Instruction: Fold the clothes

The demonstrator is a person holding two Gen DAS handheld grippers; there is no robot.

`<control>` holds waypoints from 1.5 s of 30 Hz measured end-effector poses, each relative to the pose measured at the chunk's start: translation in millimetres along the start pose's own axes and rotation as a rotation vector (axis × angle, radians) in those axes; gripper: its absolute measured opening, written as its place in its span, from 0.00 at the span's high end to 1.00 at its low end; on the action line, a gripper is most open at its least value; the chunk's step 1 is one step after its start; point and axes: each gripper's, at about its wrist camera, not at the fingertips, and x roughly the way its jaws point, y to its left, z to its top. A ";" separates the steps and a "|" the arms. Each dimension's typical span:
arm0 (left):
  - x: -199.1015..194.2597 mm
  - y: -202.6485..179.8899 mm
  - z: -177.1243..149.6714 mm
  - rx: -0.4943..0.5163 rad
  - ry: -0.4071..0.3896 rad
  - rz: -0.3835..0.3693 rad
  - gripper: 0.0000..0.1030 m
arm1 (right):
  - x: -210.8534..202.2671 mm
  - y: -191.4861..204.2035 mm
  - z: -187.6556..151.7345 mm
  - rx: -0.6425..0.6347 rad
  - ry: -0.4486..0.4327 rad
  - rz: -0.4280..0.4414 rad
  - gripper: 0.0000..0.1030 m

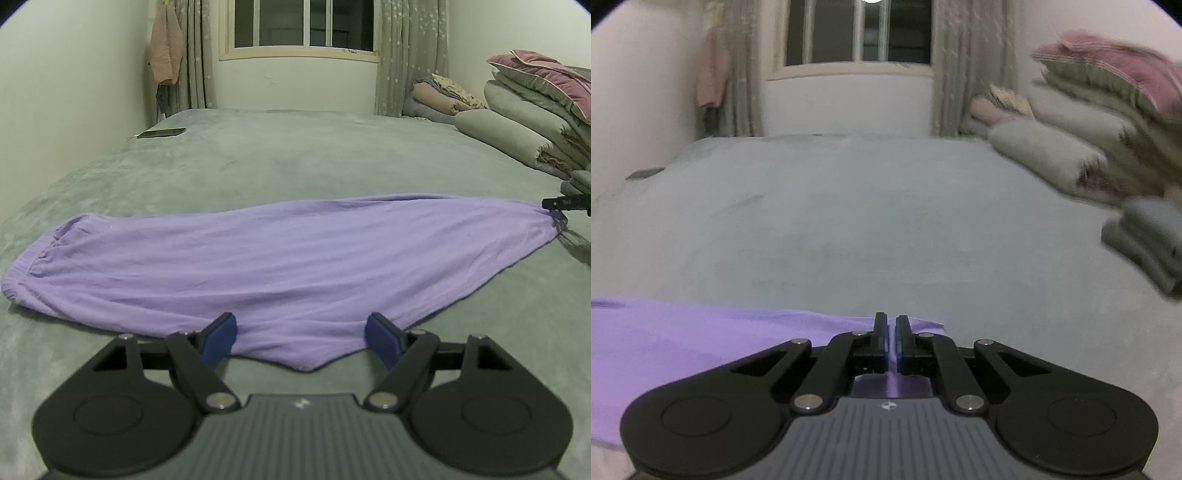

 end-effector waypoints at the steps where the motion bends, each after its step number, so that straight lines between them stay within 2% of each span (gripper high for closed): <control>1: -0.2 0.1 0.0 -0.001 0.000 0.000 0.26 | -3.8 2.7 -2.3 -0.028 -0.014 0.005 0.95; 7: 0.4 1.0 0.2 -0.003 0.000 -0.003 0.26 | -18.7 13.3 -15.8 -0.183 -0.045 0.057 0.94; 12: 1.2 1.6 0.2 -0.002 0.000 -0.003 0.25 | -22.3 30.5 -26.4 -0.324 0.024 0.141 0.91; 18: 0.8 1.4 -0.4 0.000 -0.001 -0.001 0.25 | -27.8 11.4 -26.9 -0.228 0.024 0.205 0.90; 20: 0.7 1.1 -0.8 0.002 -0.001 0.000 0.25 | -31.1 0.4 -24.1 -0.164 -0.020 0.214 0.88; 22: 0.8 1.1 -1.2 0.001 -0.002 -0.001 0.25 | -32.2 -12.4 -16.9 -0.077 -0.072 0.188 0.82; 25: 0.6 0.7 -1.5 0.002 -0.002 0.000 0.25 | -33.4 -27.2 -19.8 -0.006 -0.065 0.228 0.82; 29: 0.8 0.7 -1.6 0.003 -0.001 -0.001 0.24 | -23.4 -23.0 -22.8 -0.061 0.047 0.283 0.80; 33: 0.9 1.0 -1.3 0.005 -0.001 -0.002 0.23 | -28.0 -6.7 -23.9 -0.193 0.074 0.314 0.75; 37: 1.3 1.2 -1.7 0.008 -0.001 -0.003 0.22 | -33.7 -7.5 -21.4 -0.239 0.092 0.325 0.75; 41: 1.5 1.0 -1.8 0.009 -0.001 -0.003 0.22 | -39.9 -8.7 -15.8 -0.217 0.016 0.329 0.76; 45: 1.8 0.7 -1.9 0.010 -0.002 -0.003 0.22 | -38.7 -27.2 -11.6 -0.089 -0.069 0.212 0.76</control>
